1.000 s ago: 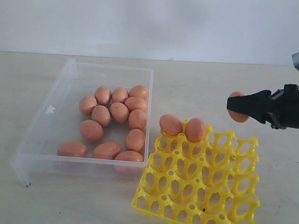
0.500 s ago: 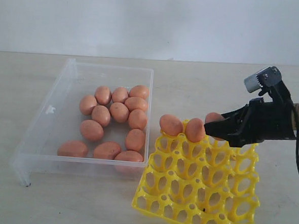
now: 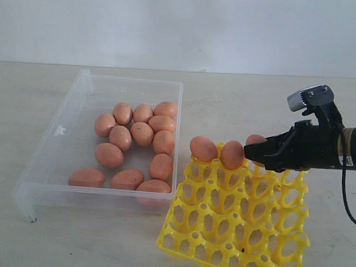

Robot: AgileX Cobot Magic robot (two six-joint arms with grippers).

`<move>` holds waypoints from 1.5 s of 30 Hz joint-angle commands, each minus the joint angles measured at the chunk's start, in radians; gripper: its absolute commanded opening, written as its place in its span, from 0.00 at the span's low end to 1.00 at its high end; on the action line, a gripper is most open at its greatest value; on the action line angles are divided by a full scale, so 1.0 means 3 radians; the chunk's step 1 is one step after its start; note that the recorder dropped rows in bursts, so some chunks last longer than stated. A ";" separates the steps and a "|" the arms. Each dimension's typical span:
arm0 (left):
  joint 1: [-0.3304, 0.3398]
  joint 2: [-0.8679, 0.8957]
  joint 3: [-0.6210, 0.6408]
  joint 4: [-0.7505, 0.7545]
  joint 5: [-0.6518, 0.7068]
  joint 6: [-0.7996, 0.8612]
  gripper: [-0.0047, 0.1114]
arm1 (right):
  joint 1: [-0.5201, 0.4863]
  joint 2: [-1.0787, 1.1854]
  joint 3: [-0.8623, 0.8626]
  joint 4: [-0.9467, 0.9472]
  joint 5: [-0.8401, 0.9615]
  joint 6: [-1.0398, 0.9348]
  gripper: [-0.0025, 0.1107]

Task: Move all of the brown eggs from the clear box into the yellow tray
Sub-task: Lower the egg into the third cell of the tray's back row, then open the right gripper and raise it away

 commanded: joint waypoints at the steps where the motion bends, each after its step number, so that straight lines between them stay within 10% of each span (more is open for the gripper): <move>1: 0.0011 -0.0007 0.0008 -0.0008 -0.0020 0.0008 0.08 | 0.0000 0.0182 -0.0018 0.0006 -0.0221 -0.0069 0.02; 15: 0.0011 -0.0007 0.0008 -0.0008 -0.0020 0.0008 0.08 | 0.0000 0.0229 -0.0018 0.0186 -0.0106 -0.0202 0.04; 26: 0.0011 -0.0007 0.0008 -0.0008 -0.0020 0.0008 0.08 | 0.0000 0.0229 -0.0018 0.0305 -0.0144 -0.0202 0.52; 35: 0.0011 -0.0007 0.0008 -0.0008 -0.0020 0.0008 0.08 | 0.0000 -0.0070 -0.0194 0.0581 -0.1300 -0.0178 0.51; 40: 0.0011 -0.0007 0.0008 -0.0008 -0.0020 0.0008 0.08 | 0.0226 -0.0407 -0.0465 0.0478 -0.1562 0.0151 0.02; 45: 0.0011 -0.0007 0.0008 -0.0008 -0.0020 0.0008 0.08 | 0.0844 -0.0520 -0.0882 0.0116 -0.1304 0.0284 0.03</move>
